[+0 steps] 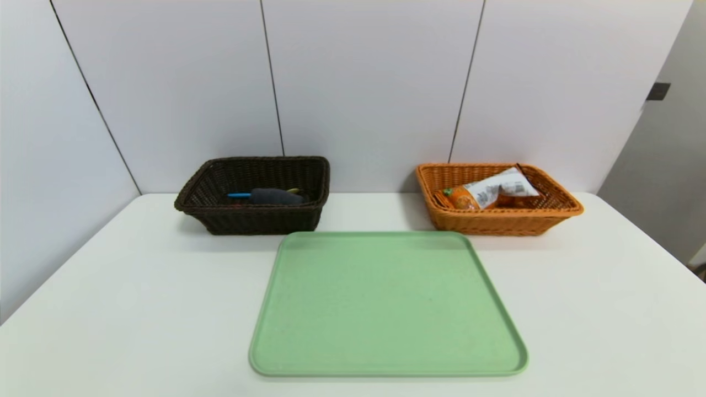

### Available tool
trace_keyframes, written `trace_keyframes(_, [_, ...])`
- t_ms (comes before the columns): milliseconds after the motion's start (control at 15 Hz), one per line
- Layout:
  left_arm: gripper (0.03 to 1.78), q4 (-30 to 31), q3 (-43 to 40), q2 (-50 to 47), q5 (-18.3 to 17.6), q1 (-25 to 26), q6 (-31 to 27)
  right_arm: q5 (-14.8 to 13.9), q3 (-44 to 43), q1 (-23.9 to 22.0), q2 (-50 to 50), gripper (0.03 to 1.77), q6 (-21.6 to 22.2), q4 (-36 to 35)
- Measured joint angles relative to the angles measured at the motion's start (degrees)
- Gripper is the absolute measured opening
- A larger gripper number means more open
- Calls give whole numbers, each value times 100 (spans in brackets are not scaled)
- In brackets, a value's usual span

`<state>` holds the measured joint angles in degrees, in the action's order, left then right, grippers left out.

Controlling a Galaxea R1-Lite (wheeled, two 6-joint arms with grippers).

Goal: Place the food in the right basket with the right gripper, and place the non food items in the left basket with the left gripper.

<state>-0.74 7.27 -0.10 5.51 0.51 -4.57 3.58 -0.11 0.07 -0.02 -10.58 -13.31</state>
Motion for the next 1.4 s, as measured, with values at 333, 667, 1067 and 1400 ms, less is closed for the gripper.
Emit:
trace_keyframes(333, [169, 634, -705, 5, -573, 0, 0, -91, -7, 0, -9, 171, 240, 1380])
trace_keyframes(667, [169, 223, -724, 5, -617, 0, 152, -315, 9, 0, -9, 171, 742, 1358])
trace_keyframes(1067, [169, 228, -727, 7, -611, 0, 179, -368, 11, 0, -9, 171, 916, 1353])
trace_keyframes(1400, [169, 228, -727, 7, -613, 0, 179, -366, 6, 0, -9, 171, 996, 1358])
